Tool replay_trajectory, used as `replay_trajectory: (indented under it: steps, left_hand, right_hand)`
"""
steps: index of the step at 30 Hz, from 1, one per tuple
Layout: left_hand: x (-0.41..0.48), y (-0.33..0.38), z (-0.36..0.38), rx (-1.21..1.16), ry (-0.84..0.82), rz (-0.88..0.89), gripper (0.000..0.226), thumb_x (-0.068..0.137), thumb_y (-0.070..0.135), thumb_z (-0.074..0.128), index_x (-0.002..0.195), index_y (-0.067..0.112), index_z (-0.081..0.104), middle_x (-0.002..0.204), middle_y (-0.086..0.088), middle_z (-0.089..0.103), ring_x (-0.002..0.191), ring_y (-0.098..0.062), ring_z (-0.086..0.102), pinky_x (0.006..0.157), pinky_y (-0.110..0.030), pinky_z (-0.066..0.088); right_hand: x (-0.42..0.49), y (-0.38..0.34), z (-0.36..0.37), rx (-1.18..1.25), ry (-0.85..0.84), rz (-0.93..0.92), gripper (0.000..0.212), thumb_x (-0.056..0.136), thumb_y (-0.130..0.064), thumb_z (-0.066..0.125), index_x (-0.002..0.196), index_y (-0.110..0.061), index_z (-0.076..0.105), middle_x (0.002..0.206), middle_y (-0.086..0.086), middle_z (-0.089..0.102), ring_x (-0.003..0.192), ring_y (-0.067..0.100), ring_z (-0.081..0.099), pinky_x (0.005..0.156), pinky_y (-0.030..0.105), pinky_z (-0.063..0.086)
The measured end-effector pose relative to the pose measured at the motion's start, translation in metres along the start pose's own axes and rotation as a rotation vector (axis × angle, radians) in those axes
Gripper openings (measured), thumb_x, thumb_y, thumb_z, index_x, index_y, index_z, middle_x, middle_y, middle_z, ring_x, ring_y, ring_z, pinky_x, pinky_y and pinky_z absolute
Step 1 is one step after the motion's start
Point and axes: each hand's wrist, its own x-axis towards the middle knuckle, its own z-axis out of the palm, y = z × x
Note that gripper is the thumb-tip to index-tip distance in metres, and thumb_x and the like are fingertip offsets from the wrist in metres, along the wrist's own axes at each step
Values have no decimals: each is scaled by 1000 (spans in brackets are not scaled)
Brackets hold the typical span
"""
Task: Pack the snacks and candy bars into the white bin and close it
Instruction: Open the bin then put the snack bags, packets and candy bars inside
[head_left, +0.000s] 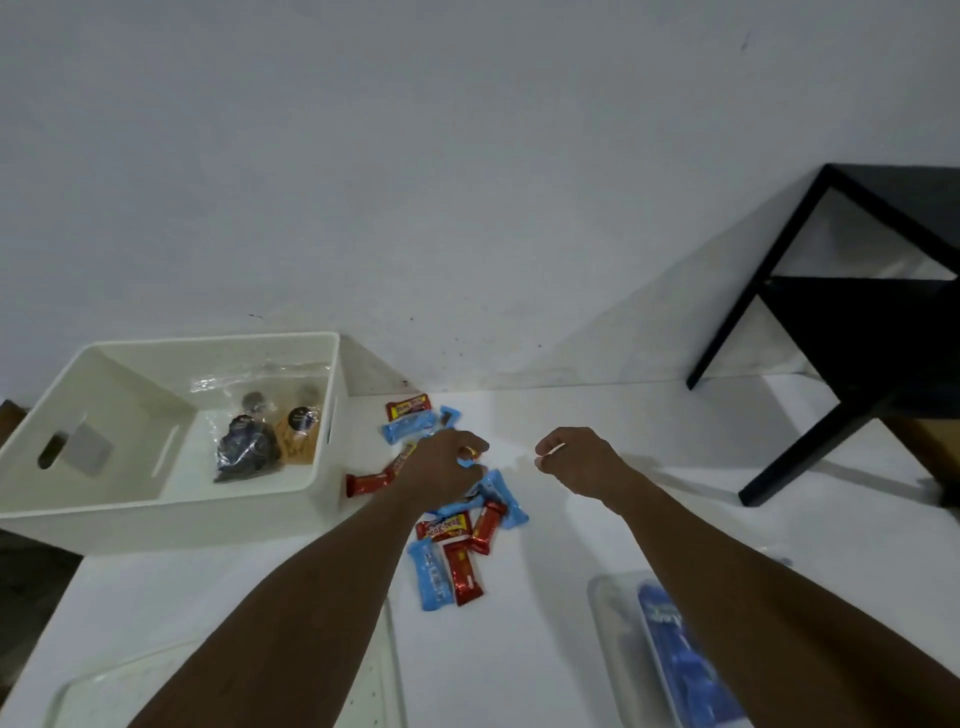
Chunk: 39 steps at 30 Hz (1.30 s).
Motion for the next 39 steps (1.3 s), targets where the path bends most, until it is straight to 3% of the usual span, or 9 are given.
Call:
replay_trajectory:
  steps: [5,9,14,18,22,27,31,36,39]
  left_hand:
    - [-10,28,81,-67,-173,-7,23,80,29,76,103,31,75,103,4,69,95,-11,66,85,-28,54]
    - [-27,53,149,-113,-275,-22,23,79,30,80,101,29,77,101,11,67,94,-3,61,75,-11,44]
    - [-52,65,209,-132,-441,-83,30,78,31,80,107,31,75,109,8,67,102,-8,61,80,-16,42]
    - [-71,62,235,-164,-534,-161,32,81,22,76,113,27,73,105,-2,72,81,-10,61,72,-18,46]
    - [-84,57,244,-309,-507,-225,34,79,6,74,112,14,72,105,-15,74,76,-19,64,53,-15,46]
    - [-101,51,253,-259,-379,-126,40,72,24,82,111,20,74,100,3,72,84,-13,66,81,-30,57]
    - [-103,56,244,-199,-244,-76,38,72,17,83,108,21,73,92,8,66,83,-12,64,82,-29,57]
    - [-91,93,235,-183,-155,37,38,68,18,88,104,24,74,99,2,67,86,-10,63,75,-9,45]
    - [-78,128,242,-202,-128,73,37,68,20,88,102,24,74,97,2,67,85,-12,63,75,-10,45]
  right_hand:
    - [-26,88,-29,-42,18,101,3,81,-25,72,82,-25,69,93,0,74,70,10,61,60,16,42]
    - [-56,155,-51,-100,33,188,11,83,-20,68,76,-28,67,92,-3,72,81,14,65,74,21,49]
    - [-80,215,-49,-165,37,268,16,85,-12,60,77,-23,68,89,1,72,77,15,66,65,22,53]
    - [-92,227,-35,-363,130,241,25,89,-22,47,102,-19,69,110,4,69,108,27,61,94,37,50]
    - [-116,240,-25,-330,87,334,26,86,-30,48,101,-21,68,111,9,66,104,30,62,89,37,53]
    - [-133,248,-14,-308,61,246,12,94,-21,57,98,-17,67,108,3,69,101,19,65,82,21,45]
    - [-136,244,-15,-158,186,177,10,87,-15,67,90,-24,67,98,-5,64,84,8,54,67,8,34]
    - [-129,228,-58,-42,251,112,15,82,-7,70,89,-20,69,100,2,66,84,16,61,76,26,51]
    - [-121,240,-97,-57,262,76,17,78,-9,72,86,-23,69,102,3,66,87,18,63,77,25,48]
